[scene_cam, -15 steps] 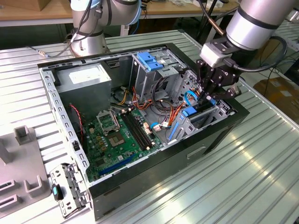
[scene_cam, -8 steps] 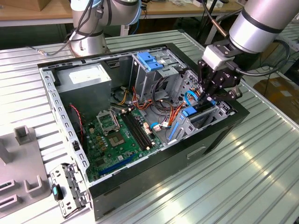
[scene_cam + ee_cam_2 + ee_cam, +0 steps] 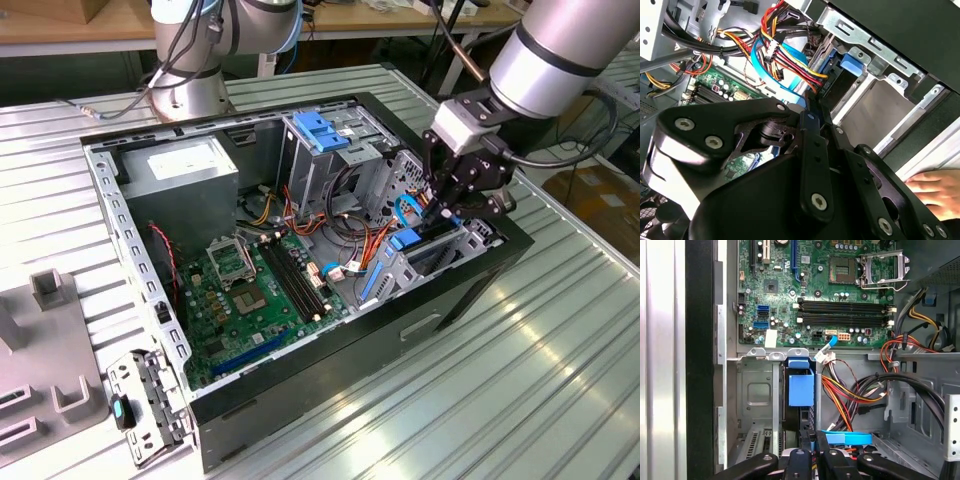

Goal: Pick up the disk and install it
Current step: 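Insert the second disk wire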

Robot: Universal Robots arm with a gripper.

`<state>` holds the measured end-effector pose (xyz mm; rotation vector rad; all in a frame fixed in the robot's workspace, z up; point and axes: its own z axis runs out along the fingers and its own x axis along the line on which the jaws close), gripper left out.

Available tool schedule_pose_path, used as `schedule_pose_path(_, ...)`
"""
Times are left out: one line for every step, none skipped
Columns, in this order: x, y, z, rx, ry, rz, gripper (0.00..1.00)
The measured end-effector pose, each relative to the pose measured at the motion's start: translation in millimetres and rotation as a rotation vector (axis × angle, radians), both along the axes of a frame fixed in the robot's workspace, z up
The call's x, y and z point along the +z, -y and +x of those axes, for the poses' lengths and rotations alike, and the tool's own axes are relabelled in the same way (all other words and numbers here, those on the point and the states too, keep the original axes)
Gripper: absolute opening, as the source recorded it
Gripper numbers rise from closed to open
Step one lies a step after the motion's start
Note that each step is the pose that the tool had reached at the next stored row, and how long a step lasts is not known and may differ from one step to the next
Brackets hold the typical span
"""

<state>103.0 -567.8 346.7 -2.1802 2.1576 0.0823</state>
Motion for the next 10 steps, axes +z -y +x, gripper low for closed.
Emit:
schedule_pose_path(-0.6, 0.0, 0.0, 0.0, 0.0, 0.0, 0.16)
schedule_pose_path(-1.1, 0.0, 0.0, 0.0, 0.0, 0.0001, 0.16)
schedule_pose_path(-1.9, 0.1, 0.0, 0.0, 0.0001, 0.0, 0.16)
schedule_pose_path(-3.2, 0.3, 0.0, 0.0, 0.0, -0.0004, 0.16)
schedule_pose_path(-4.0, 0.3, 0.0, 0.0, 0.0, -0.0005, 0.16)
schedule_pose_path(-4.8, 0.5, 0.0, 0.0, 0.0, 0.0003, 0.16)
schedule_pose_path(-5.3, 0.8, 0.0, 0.0, 0.0, 0.001, 0.16)
schedule_pose_path(-5.8, 0.8, 0.0, 0.0, 0.0, 0.0019, 0.16)
schedule_pose_path(-6.0, 0.8, 0.0, 0.0, 0.0, 0.0021, 0.16)
schedule_pose_path(-6.1, 1.0, 0.0, 0.0, 0.0, 0.0021, 0.16)
